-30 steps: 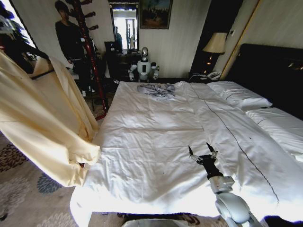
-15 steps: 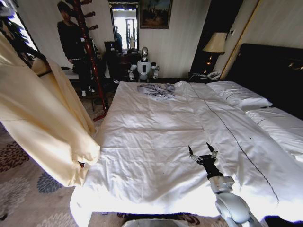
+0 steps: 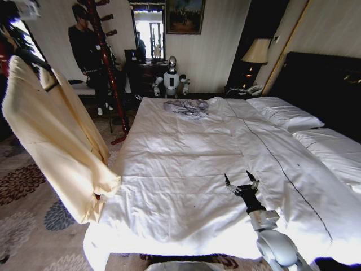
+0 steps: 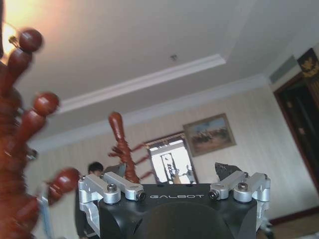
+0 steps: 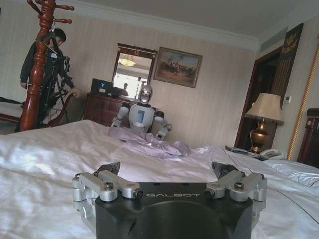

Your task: Pick up the clothes from the bed and hang them on the clothes hanger.

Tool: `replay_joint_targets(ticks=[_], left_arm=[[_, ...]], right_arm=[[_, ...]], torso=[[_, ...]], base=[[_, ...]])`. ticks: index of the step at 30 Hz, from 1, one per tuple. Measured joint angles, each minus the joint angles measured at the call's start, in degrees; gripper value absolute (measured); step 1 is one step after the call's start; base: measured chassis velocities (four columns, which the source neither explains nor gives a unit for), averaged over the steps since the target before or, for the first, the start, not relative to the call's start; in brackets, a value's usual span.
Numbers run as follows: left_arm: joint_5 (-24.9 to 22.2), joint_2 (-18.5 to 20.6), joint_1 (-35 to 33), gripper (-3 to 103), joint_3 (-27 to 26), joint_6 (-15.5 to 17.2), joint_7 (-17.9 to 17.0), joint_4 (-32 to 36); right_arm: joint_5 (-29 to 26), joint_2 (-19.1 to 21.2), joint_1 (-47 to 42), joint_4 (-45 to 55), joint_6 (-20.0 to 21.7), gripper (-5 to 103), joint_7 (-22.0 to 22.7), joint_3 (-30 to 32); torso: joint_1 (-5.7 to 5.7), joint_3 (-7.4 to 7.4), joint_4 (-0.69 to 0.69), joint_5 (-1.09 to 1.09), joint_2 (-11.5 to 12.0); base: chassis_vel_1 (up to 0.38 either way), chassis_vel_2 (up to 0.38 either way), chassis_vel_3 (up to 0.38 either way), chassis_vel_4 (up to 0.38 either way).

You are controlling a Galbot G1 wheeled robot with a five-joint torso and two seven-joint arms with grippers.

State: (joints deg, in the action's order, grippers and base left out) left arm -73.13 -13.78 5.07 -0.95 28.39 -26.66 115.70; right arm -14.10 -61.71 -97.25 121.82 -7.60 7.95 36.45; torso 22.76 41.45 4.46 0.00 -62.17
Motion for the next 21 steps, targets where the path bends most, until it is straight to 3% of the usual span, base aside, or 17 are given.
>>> replay_joint_targets(ticks=[5, 8, 16, 18, 19, 21], left_arm=[[-2.61, -2.18, -4.98, 100, -0.52, -0.82, -2.13, 2.72], [-3.36, -5.63, -10.95, 100, -0.63, -3.01, -4.05, 4.92], [-1.21, -10.74, -22.53, 100, -1.86, -7.98, -5.16, 7.17], [2.78, -12.55, -32.64, 100, -5.46, -10.24, -3.85, 8.36], [2.78, -12.55, -32.64, 100, -5.46, -10.24, -3.85, 8.36], [6.37, -14.07, -44.17, 100, -11.59, -11.54, -2.44, 10.41]], right_arm=[[0.0, 0.0, 0.0, 0.0, 0.0, 100, 0.0, 0.0], [0.0, 0.0, 0.0, 0.0, 0.0, 100, 0.0, 0.0], [0.0, 0.0, 0.0, 0.0, 0.0, 100, 0.0, 0.0], [0.0, 0.01, 0.0, 0.0, 0.0, 100, 0.0, 0.0], [0.0, 0.01, 0.0, 0.0, 0.0, 100, 0.0, 0.0], [0.0, 0.0, 0.0, 0.0, 0.0, 100, 0.0, 0.0]], torso=[[0.0, 0.0, 0.0, 0.01, 0.0], [0.0, 0.0, 0.02, 0.01, 0.0], [0.01, 0.0, 0.02, 0.01, 0.0], [0.01, 0.0, 0.02, 0.0, 0.0], [0.01, 0.0, 0.02, 0.0, 0.0], [0.0, 0.0, -0.01, -0.01, 0.0]], base=[[0.0, 0.0, 0.0, 0.0], [0.0, 0.0, 0.0, 0.0], [0.0, 0.0, 0.0, 0.0], [0.0, 0.0, 0.0, 0.0], [0.0, 0.0, 0.0, 0.0], [0.0, 0.0, 0.0, 0.0]])
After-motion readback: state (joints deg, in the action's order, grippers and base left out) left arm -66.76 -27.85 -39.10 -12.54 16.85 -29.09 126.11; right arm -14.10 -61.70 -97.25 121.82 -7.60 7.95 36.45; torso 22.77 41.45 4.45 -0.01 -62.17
